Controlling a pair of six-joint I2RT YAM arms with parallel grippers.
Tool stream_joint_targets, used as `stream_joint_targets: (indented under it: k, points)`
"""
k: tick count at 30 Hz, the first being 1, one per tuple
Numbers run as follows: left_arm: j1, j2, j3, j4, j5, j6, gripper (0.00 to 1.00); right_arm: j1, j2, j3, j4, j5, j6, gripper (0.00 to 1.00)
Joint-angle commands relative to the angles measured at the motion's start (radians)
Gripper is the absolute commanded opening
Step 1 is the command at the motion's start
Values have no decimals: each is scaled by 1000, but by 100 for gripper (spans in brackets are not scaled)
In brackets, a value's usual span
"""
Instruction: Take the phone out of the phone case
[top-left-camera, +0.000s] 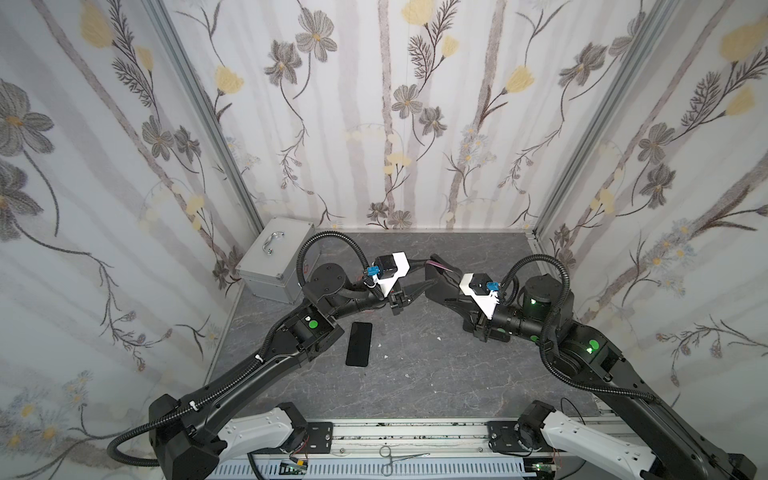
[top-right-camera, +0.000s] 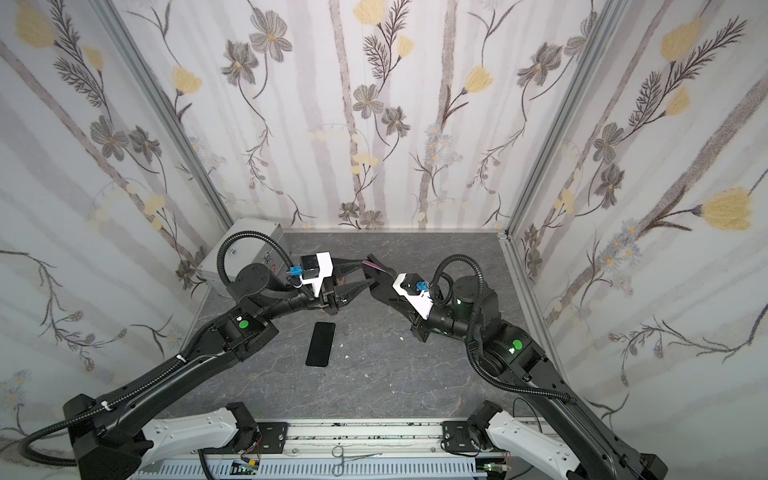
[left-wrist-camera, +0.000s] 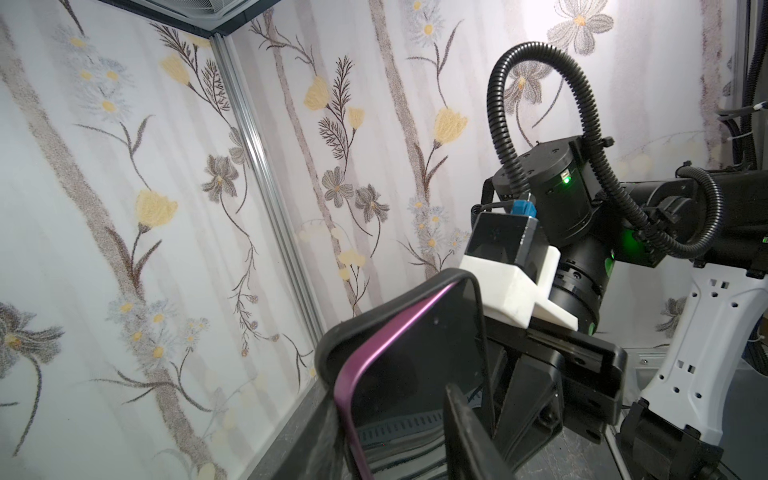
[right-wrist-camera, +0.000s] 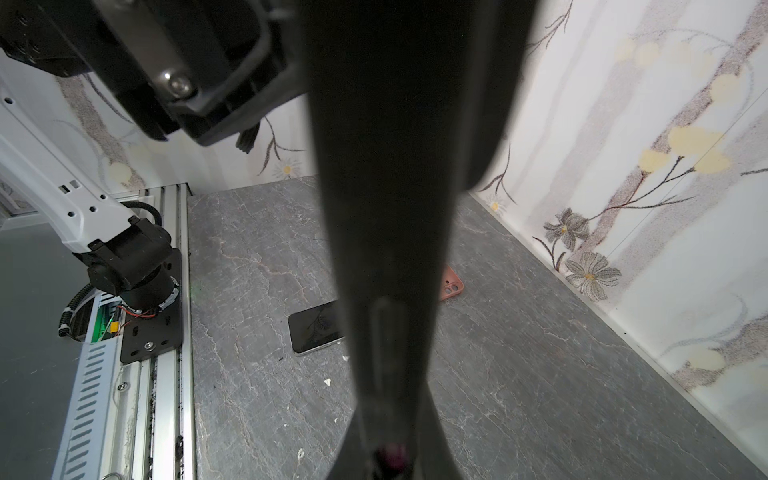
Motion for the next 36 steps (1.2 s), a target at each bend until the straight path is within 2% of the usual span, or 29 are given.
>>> stream_joint_targets:
  k: [1,5,13,22,27,36]
  points:
    - [-12,14,-8,-99,293,-18,39,7,33,24,129,-1,32,0]
    - [-5,15,2,-100,379,-40,39,3,26,19,139,-51,25,0]
    - [0,35,50,-94,536,-107,39,-55,1,26,193,-288,21,0]
    - [-11,54,26,-89,524,-118,36,-87,10,33,304,-397,79,0]
    - [-12,51,7,-82,497,-114,21,-98,-3,16,347,-396,97,0]
    - [1,6,-12,-80,418,-90,0,-110,-43,-53,316,-284,79,0]
